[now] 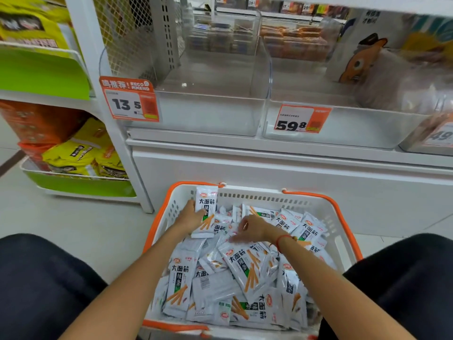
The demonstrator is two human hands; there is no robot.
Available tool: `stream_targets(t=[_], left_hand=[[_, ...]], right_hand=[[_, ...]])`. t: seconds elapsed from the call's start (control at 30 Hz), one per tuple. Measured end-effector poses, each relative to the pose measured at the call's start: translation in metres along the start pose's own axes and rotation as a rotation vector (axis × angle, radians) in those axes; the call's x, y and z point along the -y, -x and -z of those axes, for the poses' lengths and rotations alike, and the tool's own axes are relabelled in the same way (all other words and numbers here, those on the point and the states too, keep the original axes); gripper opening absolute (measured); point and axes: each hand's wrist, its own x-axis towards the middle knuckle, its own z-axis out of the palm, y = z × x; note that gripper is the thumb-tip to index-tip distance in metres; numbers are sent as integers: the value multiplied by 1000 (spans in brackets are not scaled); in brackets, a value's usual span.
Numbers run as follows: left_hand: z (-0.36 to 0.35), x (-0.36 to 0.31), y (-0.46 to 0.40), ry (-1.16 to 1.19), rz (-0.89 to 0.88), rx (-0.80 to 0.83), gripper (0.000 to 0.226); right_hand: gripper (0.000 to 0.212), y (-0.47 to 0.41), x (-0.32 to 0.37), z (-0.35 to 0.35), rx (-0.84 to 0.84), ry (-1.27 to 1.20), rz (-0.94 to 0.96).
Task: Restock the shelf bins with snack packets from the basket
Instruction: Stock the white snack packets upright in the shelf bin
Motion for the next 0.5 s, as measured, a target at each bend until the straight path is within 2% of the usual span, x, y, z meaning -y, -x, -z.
stream_targets(t=[0.07,0.13,0.23,0.27,0.37,0.5], left_hand=[[2,-2,4,75,23,6,37],[3,-4,10,176,37,4,36],[3,-6,20,353,69,-25,34],[3,-7,22,414,82,-46,33],[-4,-7,30,548,114,-66,33],[-9,-1,46,470,72,-96,42]], right_hand=[[46,12,1,-12,126,215,-17],[51,19,2,-18,89,336,-15],[41,30,5,-22,-4,336,33],[36,33,2,-22,-46,288,51],[43,35,-13,-15,-154,-6,61],[26,24,-11,11,-246,-517,81]])
